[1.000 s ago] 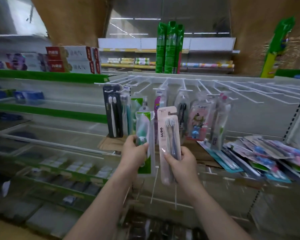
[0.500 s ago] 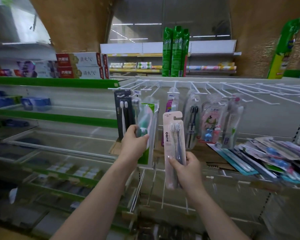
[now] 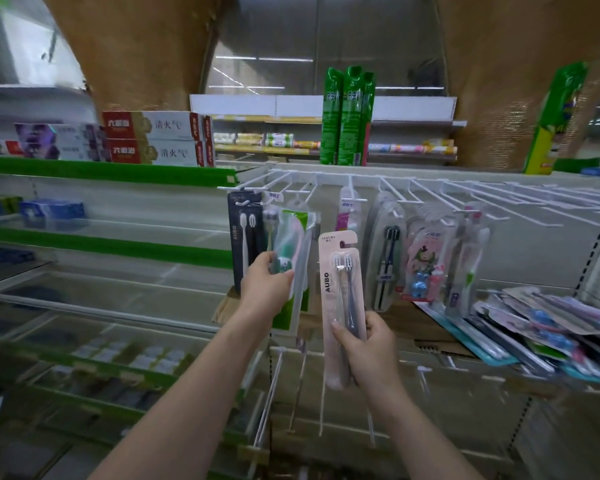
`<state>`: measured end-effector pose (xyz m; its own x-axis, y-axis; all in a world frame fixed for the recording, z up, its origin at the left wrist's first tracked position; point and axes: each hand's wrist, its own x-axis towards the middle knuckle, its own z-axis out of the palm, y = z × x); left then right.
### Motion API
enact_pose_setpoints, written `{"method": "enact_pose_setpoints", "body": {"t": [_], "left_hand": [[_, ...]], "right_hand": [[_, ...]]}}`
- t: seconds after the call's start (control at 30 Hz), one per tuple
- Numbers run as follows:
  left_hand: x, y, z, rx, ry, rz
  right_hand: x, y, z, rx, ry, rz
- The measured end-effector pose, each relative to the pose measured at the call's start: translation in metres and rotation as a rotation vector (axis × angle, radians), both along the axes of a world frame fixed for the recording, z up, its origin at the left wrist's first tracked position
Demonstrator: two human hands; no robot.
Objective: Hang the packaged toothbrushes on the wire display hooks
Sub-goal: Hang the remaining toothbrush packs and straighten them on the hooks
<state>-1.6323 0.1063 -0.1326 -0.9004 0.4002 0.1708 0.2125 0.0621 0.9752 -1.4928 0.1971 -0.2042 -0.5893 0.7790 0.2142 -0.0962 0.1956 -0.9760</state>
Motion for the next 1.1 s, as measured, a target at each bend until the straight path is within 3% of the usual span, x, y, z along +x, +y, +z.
{"method": "enact_pose_setpoints", "body": {"t": [0.83,1.1], "left_hand": [[-0.021,0.047,-0.018,-0.145,-0.076,0.052],[-0.001,0.033,-0.009,-0.159,0.234,0.24]], "right_hand": [[-0.004,0.023,-0.013,-0.044,-0.012,-0.014],[0.01,0.02,-0.01,-0.029,-0.023,-0.014]]}}
